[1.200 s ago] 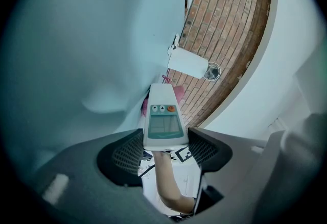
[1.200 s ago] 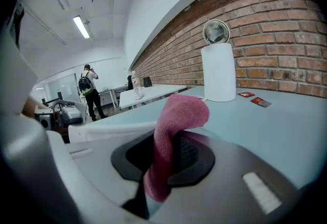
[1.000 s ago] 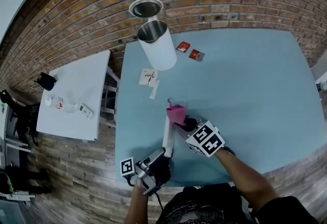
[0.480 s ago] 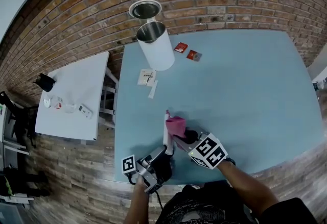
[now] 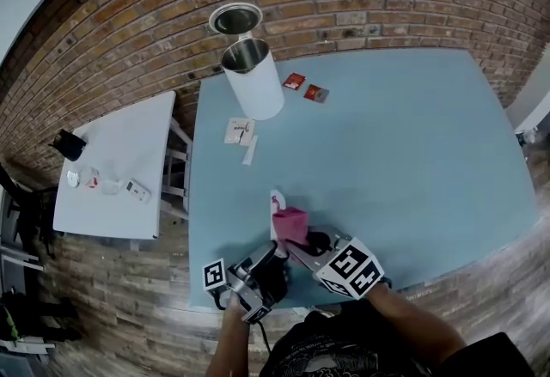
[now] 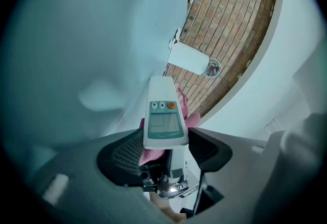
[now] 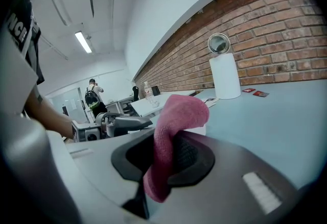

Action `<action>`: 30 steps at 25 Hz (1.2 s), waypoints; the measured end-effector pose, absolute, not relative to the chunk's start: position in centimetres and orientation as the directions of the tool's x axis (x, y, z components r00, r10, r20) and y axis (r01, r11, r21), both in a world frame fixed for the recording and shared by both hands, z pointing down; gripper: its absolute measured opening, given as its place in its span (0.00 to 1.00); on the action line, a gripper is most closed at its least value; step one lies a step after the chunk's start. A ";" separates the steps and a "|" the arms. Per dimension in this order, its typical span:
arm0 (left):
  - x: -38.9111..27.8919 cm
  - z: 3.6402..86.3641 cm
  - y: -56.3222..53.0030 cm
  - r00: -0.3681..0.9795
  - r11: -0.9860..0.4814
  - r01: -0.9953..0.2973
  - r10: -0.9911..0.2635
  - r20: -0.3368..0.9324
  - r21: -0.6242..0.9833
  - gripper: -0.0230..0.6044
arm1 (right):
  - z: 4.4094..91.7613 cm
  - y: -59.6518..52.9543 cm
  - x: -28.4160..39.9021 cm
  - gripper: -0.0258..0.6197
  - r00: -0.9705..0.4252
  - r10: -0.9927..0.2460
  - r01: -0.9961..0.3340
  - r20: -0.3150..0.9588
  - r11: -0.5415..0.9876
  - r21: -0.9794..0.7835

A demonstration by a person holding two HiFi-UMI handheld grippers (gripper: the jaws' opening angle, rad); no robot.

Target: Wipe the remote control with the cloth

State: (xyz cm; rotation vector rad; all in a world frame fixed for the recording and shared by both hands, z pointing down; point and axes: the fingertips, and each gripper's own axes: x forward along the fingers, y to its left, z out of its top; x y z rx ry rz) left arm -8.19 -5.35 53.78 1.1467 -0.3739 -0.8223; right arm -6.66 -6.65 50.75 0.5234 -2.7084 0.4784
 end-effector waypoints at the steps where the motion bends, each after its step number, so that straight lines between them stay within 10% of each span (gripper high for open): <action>1: -8.2 53.8 -5.4 0.659 0.169 0.383 -0.739 -0.141 0.908 0.48 | 50.6 -6.4 -6.6 0.14 -0.874 -0.297 -0.411 0.384 0.874 -0.260; 19: -8.1 53.5 -5.6 0.656 0.179 0.418 -0.738 -0.159 0.891 0.48 | 46.2 -2.5 -7.1 0.14 -0.920 -0.310 -0.379 0.241 0.860 -0.340; 30: -8.3 53.4 -5.4 0.658 0.187 0.429 -0.735 -0.164 0.884 0.48 | 50.2 -1.2 -7.2 0.14 -0.885 -0.264 -0.391 0.383 0.868 -0.305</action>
